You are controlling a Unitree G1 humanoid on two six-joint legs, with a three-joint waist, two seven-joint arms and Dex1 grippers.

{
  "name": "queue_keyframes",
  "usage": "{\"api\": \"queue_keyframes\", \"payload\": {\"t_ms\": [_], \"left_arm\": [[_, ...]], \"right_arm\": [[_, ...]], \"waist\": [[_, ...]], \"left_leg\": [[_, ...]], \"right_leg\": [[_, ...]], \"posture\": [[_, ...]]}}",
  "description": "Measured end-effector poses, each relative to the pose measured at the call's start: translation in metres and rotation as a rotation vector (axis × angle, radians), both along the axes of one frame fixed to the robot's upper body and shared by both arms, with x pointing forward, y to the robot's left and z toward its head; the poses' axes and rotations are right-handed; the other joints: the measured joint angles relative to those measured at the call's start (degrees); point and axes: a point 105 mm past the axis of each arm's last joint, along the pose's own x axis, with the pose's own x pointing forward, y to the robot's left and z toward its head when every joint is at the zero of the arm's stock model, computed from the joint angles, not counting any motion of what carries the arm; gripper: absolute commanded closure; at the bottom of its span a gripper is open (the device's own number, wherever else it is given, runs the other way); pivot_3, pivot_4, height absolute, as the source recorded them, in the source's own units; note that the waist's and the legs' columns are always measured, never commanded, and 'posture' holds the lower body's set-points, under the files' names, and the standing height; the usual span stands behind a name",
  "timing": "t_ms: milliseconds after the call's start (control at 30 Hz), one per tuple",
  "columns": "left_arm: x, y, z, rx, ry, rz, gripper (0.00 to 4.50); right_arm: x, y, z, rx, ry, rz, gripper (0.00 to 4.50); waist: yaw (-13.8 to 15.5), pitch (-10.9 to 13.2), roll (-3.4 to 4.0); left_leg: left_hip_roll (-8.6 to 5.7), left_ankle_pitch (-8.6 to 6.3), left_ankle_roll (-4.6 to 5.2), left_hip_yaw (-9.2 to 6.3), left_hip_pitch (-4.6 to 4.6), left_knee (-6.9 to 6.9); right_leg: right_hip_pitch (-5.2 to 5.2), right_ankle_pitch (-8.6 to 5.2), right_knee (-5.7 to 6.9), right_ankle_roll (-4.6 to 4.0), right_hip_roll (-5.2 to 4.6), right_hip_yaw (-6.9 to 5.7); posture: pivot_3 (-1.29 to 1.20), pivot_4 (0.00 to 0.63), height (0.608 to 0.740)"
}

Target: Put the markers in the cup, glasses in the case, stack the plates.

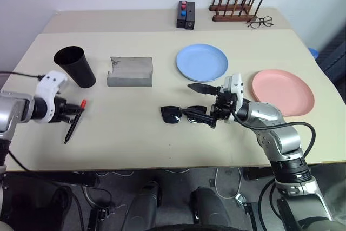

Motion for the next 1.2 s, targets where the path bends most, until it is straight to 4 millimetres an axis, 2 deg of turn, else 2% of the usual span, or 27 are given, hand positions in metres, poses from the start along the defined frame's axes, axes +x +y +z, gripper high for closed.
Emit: {"api": "queue_keyframes", "payload": {"t_ms": [167,267,433,600,700,867,967,1100,1200], "left_arm": [[0.035,-0.029,0.068,-0.112,-0.509,-0.070,4.48],[0.039,-0.034,0.093,-0.187,-0.646,-0.074,4.48],[0.045,-0.025,0.134,-0.248,-0.899,-0.053,4.48],[0.043,-0.004,0.170,-0.252,-1.114,0.008,4.48],[0.041,0.009,0.174,-0.231,-1.196,0.041,4.48],[0.038,0.035,0.169,-0.161,-1.227,0.118,4.48],[0.036,0.043,0.164,-0.134,-1.232,0.136,4.48],[0.038,0.060,0.143,-0.150,-1.188,0.201,4.48],[0.041,0.062,0.128,-0.179,-1.160,0.208,4.48]], "right_arm": [[0.006,0.005,0.019,0.075,-0.042,-0.011,0.00],[0.007,0.008,0.020,0.093,-0.039,-0.011,0.00],[0.008,0.007,0.020,0.097,-0.039,-0.026,0.00],[0.016,0.000,0.022,0.146,-0.029,-0.092,0.00],[0.018,-0.002,0.028,0.201,-0.026,-0.107,0.00],[0.019,-0.001,0.030,0.202,-0.030,-0.112,0.00],[0.019,-0.001,0.029,0.193,-0.033,-0.115,0.00],[0.019,0.002,0.028,0.183,-0.032,-0.109,0.00],[0.019,0.002,0.027,0.178,-0.034,-0.108,0.00]], "waist": [[0.1,0.0,-0.05],[-0.2,0.0,-0.05],[-0.6,0.0,-0.05],[-0.7,0.0,-0.05],[-0.8,0.0,-0.05],[-0.7,0.0,-0.05],[-0.7,0.0,-0.05],[-0.7,0.0,-0.05],[-0.7,0.0,-0.06]], "left_leg": [[0.00,0.03,0.02,-0.01,-0.10,0.04],[-0.02,0.05,0.02,0.01,-0.16,0.08],[-0.01,0.07,0.00,-0.01,-0.15,0.12],[-0.02,0.08,0.00,-0.01,-0.15,0.12],[-0.02,0.08,0.00,-0.01,-0.14,0.12],[-0.02,0.08,0.00,-0.02,-0.14,0.13],[-0.02,0.09,0.00,-0.02,-0.14,0.13],[-0.02,0.09,0.01,-0.02,-0.13,0.14],[-0.03,0.09,0.01,-0.03,-0.13,0.16]], "right_leg": [[-0.01,0.03,-0.01,0.05,0.05,-0.11],[0.12,0.03,0.05,0.06,0.11,-0.10],[0.14,0.04,0.11,0.07,0.21,-0.12],[0.14,0.04,0.12,0.08,0.25,-0.13],[0.14,0.04,0.14,0.08,0.26,-0.13],[0.13,0.04,0.16,0.08,0.27,-0.12],[0.14,0.05,0.18,0.08,0.27,-0.12],[0.14,0.05,0.19,0.09,0.28,-0.13],[0.15,0.05,0.19,0.09,0.27,-0.13]], "posture": [[0.00,0.150,0.737],[0.00,0.150,0.737],[0.00,0.150,0.737],[0.00,0.150,0.737],[0.00,0.150,0.737],[0.00,0.150,0.737],[0.00,0.150,0.737],[0.00,0.150,0.737],[0.00,0.150,0.737]]}}
